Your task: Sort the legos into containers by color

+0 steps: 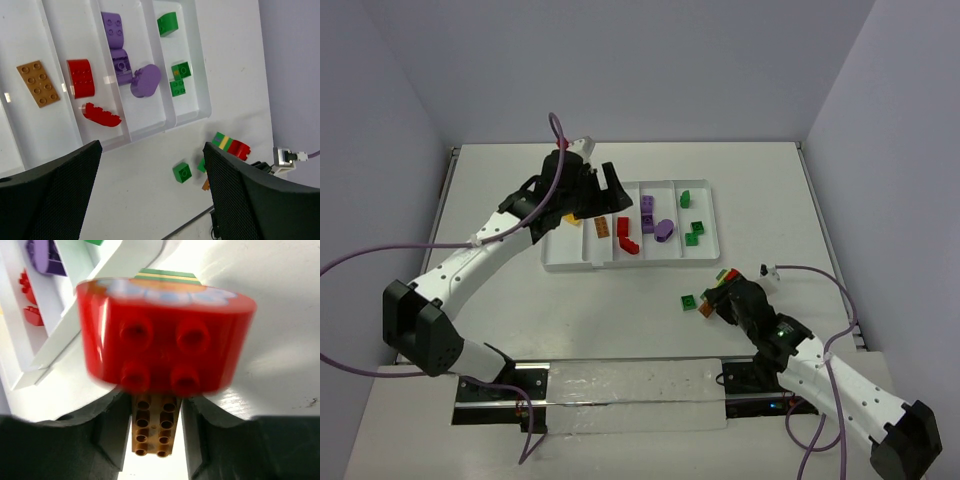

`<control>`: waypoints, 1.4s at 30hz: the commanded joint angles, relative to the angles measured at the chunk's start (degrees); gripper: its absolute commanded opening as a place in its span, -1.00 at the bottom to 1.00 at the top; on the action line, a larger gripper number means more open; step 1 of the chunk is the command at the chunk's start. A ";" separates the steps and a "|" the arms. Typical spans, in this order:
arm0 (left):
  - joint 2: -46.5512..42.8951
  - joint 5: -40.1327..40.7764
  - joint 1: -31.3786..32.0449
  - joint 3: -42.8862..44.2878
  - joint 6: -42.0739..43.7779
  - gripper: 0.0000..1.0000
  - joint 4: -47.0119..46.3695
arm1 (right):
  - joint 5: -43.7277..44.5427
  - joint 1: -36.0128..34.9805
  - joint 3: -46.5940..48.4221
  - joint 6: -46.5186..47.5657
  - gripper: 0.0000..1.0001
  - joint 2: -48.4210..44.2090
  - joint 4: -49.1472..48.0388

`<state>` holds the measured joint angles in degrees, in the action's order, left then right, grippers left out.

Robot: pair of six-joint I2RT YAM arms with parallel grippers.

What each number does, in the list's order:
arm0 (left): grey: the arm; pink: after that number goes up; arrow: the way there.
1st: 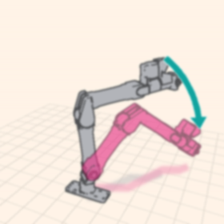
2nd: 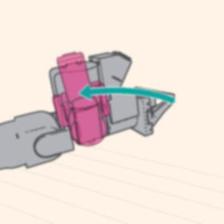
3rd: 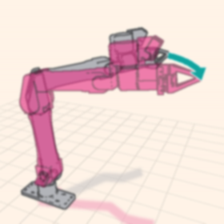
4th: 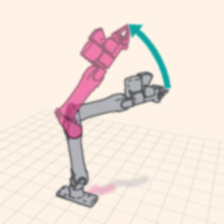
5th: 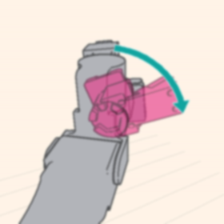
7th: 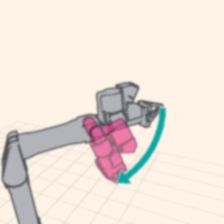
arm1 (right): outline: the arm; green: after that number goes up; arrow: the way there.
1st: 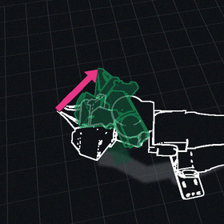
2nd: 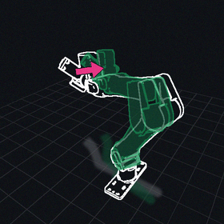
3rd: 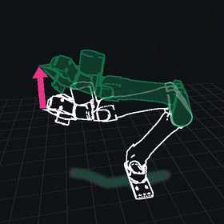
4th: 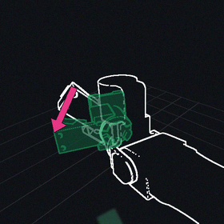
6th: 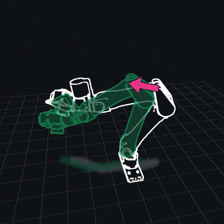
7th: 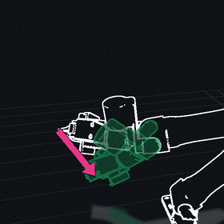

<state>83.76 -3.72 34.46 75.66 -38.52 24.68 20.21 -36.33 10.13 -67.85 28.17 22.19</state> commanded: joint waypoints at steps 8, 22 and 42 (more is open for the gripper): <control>0.02 -0.79 0.26 -2.45 0.10 0.81 -0.43 | 1.75 0.47 5.21 4.46 0.36 3.13 1.07; -0.60 0.55 0.26 -3.09 0.12 0.81 0.40 | -0.68 -2.79 14.89 15.49 0.33 4.38 3.70; -2.34 1.27 0.26 -4.74 0.08 0.81 0.92 | -0.48 -3.48 16.69 13.79 0.33 26.82 -3.81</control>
<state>83.22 -3.16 34.52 70.72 -38.77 25.82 14.82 -39.51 26.79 -53.00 56.12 16.31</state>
